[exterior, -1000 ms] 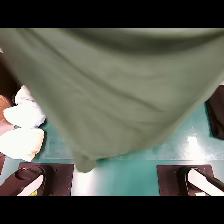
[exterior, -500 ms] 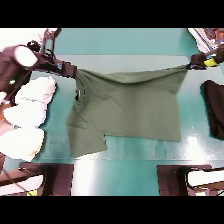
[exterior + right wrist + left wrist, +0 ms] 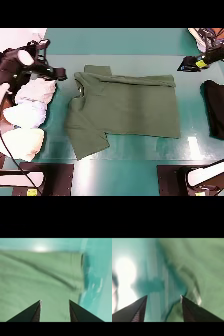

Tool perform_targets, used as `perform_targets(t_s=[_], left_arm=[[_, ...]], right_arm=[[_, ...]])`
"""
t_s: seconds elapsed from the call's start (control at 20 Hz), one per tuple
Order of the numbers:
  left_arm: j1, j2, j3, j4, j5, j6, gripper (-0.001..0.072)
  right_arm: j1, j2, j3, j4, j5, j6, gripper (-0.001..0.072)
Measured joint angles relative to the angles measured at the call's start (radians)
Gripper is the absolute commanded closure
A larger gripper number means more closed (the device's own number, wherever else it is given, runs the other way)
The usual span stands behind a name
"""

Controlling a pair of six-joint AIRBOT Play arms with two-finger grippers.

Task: Fold the shirts.

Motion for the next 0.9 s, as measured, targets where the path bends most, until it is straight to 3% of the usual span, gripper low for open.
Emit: perform_targets(t_s=[0.15,0.2,0.25,0.3,0.55,0.8,0.85,0.9], left_arm=[[0.057,0.074,-0.072,-0.004,-0.130,0.030,0.0199],[0.068,0.107,-0.122,-0.010,-0.154,0.035,0.0199],[0.074,0.138,-0.177,-0.024,-0.169,0.040,0.0199],[0.079,0.171,-0.244,-0.047,-0.175,0.044,0.0199],[0.091,0.255,-0.552,-0.177,-0.152,0.074,0.0199],[0.085,0.275,-0.709,-0.296,-0.070,0.095,0.0210],[0.075,0.275,-0.723,-0.317,-0.062,0.100,0.0245],[0.067,0.278,-0.732,-0.322,-0.052,0.104,0.0521]], right_arm=[[-0.042,0.100,-0.136,0.061,0.024,-0.029,0.0301],[-0.055,0.137,-0.191,0.079,0.026,-0.040,0.0259],[-0.066,0.176,-0.256,0.094,0.029,-0.054,0.0137],[-0.079,0.213,-0.318,0.108,0.034,-0.065,0.0117],[-0.141,0.390,-0.614,0.145,0.004,-0.113,0.0119],[-0.203,0.519,-0.789,0.156,-0.038,-0.130,0.0119],[-0.216,0.537,-0.812,0.157,-0.041,-0.132,0.0119],[-0.232,0.553,-0.833,0.157,-0.044,-0.134,0.0119]])
